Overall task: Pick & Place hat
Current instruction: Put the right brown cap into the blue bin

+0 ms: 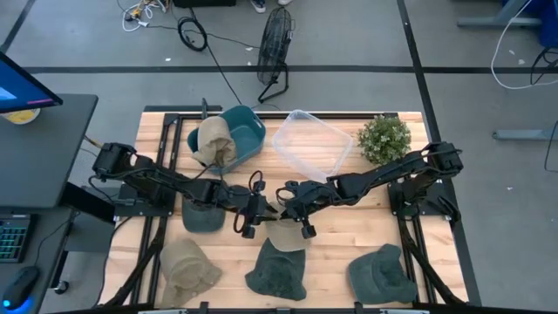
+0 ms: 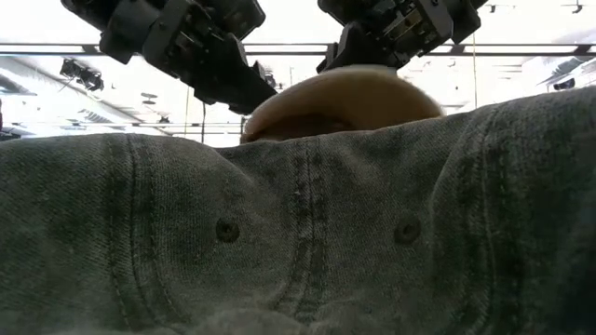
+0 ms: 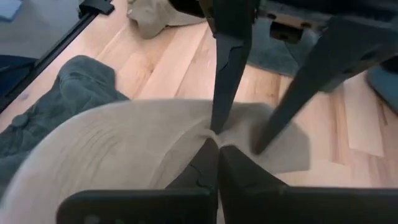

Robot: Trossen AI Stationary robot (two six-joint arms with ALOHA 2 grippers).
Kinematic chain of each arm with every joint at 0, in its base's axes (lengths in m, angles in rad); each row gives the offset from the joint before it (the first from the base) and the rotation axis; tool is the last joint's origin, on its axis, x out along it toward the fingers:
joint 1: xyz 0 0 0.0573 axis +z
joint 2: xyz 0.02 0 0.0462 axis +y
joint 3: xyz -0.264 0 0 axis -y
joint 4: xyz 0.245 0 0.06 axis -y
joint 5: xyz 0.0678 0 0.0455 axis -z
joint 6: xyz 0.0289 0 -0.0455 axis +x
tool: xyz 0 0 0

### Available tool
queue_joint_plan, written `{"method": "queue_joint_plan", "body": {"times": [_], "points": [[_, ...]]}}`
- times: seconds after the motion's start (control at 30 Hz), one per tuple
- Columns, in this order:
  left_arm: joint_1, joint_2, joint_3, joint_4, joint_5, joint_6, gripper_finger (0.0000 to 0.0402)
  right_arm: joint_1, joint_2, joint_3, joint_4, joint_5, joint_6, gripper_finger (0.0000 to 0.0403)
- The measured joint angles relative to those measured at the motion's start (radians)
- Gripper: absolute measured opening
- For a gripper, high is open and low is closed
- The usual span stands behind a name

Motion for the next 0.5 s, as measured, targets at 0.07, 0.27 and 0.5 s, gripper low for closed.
{"method": "queue_joint_plan", "body": {"times": [0.07, 0.27, 0.5], "points": [[0.001, 0.0, 0.0, -0.003, 0.004, 0.0, 0.0078, 0.0, 0.0, 0.0, 0.005, 0.004, -0.014, 0.0], [0.0, 0.0, 0.0, -0.005, 0.007, -0.012, 0.0011, -0.001, 0.0, 0.0, 0.005, 0.009, -0.02, 0.0001], [-0.026, 0.001, -0.001, -0.016, -0.003, -0.157, 0.0007, -0.001, -0.001, 0.0, -0.002, 0.041, 0.027, 0.0053]]}}
